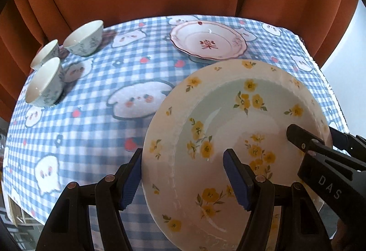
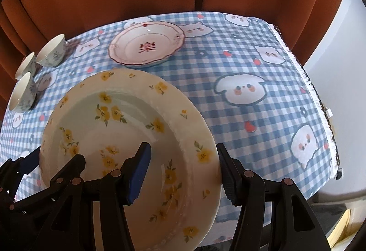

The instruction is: Organize plates and bowls

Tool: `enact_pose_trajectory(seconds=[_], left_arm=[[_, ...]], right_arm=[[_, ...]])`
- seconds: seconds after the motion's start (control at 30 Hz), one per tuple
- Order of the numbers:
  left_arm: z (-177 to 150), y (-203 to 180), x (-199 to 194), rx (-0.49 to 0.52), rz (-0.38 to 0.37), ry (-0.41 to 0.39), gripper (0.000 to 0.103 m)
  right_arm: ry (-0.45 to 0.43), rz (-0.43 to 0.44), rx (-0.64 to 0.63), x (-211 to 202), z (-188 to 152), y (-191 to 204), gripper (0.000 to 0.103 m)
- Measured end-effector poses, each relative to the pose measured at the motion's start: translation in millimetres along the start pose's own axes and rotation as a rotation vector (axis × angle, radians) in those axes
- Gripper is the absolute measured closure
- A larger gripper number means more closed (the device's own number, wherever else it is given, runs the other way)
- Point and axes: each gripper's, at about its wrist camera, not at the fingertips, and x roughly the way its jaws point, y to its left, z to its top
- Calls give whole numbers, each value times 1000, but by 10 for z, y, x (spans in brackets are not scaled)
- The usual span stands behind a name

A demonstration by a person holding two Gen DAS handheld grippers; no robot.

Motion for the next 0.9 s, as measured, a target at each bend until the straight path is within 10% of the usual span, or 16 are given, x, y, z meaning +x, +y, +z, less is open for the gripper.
enact_pose_trajectory(seconds=[0.9], left_arm=[[-119, -289, 482, -66, 22, 114, 32]], right_arm=[[78, 11, -85, 509, 41, -312, 42]])
